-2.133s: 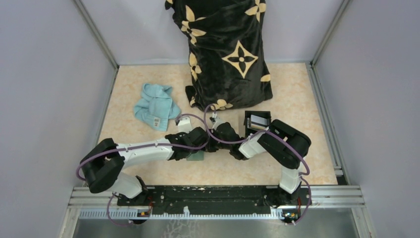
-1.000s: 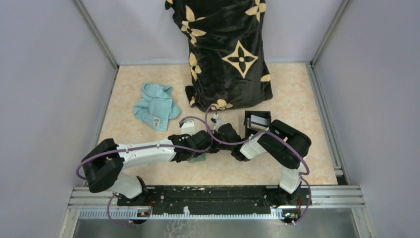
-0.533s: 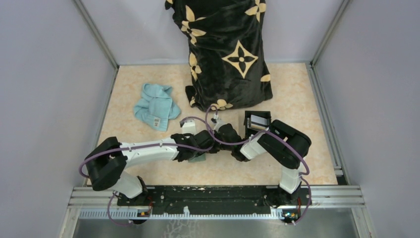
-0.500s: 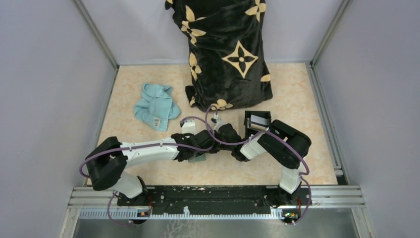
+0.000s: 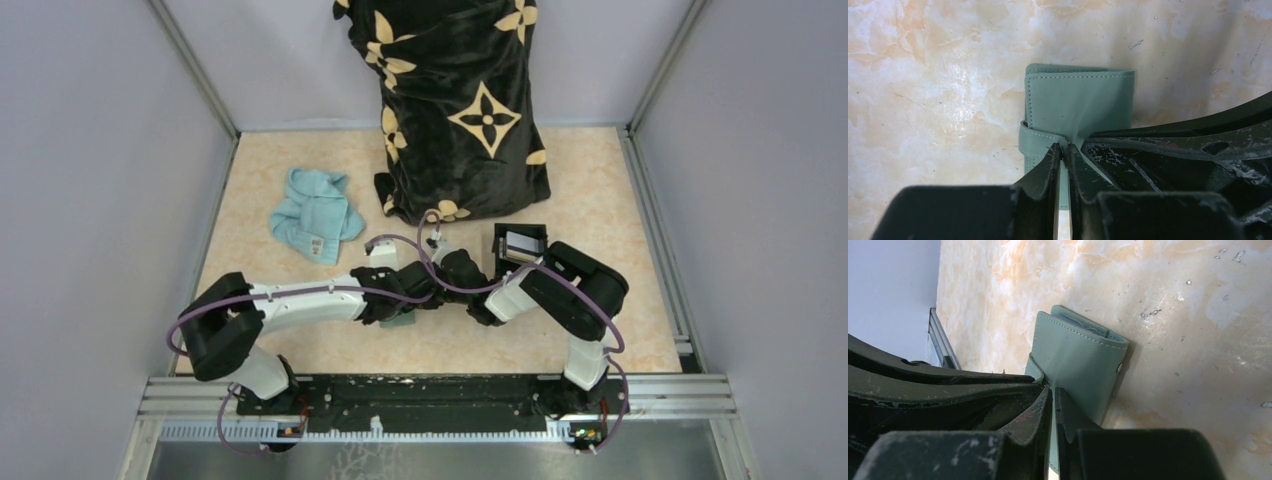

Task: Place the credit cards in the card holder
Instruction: Close the card holder at the center of the board.

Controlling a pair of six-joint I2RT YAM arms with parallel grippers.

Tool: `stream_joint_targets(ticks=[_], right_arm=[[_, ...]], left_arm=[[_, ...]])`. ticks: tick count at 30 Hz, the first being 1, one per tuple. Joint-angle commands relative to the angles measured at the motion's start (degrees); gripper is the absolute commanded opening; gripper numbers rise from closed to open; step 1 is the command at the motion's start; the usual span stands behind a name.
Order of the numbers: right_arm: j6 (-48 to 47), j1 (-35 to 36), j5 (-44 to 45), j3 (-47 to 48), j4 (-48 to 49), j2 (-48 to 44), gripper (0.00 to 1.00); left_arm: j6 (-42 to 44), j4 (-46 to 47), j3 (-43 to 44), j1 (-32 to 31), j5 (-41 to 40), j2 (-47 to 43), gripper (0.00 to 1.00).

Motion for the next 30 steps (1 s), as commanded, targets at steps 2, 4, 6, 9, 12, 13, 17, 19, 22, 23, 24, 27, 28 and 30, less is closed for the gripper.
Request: stream_joint_targets(ticks=[2,4,6,9,12,13,17,19,22,23,24,27,28,30], right_arm=[[-0.9,0.0,0.1,-0.7,-1.4,-0.3,0.07],[-0.9,0.0,0.1,-0.8,-1.4,-0.4,0.07],[-1.0,0.0,0.1,-0.8,-1.5,-0.5,0.07],[-1.2,0.0,0.1,-0.7,-1.9,-1.0,0.07],[-1.4,0.0,0.2,-0.8,-2.1,-1.2,0.07],[-1.3,-0.1,0.1,-0.9,-2.1,-1.4,0.07],[-1.4,0.0,0.1,-1.2,-2.0,-1.6,0.07],[-1.5,0.0,0.1,-1.4,-2.0,-1.8,0.07],[-1.5,0.0,0.0,-1.5,-2.3,-2.2,0.07],[-1.5,0.0,0.0,-1.6,-2.3,-2.3,0.07],[-1.5,0.0,-0.1,-1.6,-2.3,-2.4,0.08],[-1.6,0.0,-0.1,-1.7,-2.4,-2.5,0.08],[-1.6,0.0,-0.2,-1.8,-2.4,-2.6,0.08],[-1.6,0.0,-0.1,-1.9,-2.5,-2.6,0.08]], left_arm=[[-0.7,-0.5,2.1,-0.6,0.1,1.8,0.13],[-0.4,-0.6,2.4,-0.6,0.3,2.2,0.13],[-0.5,-0.6,2.5,-0.5,0.4,2.5,0.13],[-0.8,-0.4,2.5,-0.6,0.8,3.0,0.14],[-0.7,-0.4,3.0,-0.7,1.0,3.9,0.14],[-0.6,-0.4,3.2,-0.7,1.1,4.2,0.14],[-0.7,-0.4,3.8,-0.7,1.0,5.0,0.14],[-0.7,-0.4,4.2,-0.8,0.8,5.3,0.14],[-0.9,-0.4,4.6,-0.7,0.5,5.5,0.14],[-1.0,-0.4,4.7,-0.7,0.4,5.5,0.14],[-1.0,-0.4,4.8,-0.7,0.3,5.6,0.14],[-1.1,-0.6,5.4,-0.7,-0.1,6.1,0.14],[-1.1,-0.6,5.6,-0.7,-0.1,6.2,0.14],[-1.2,-0.7,6.0,-0.7,-0.4,6.4,0.14]])
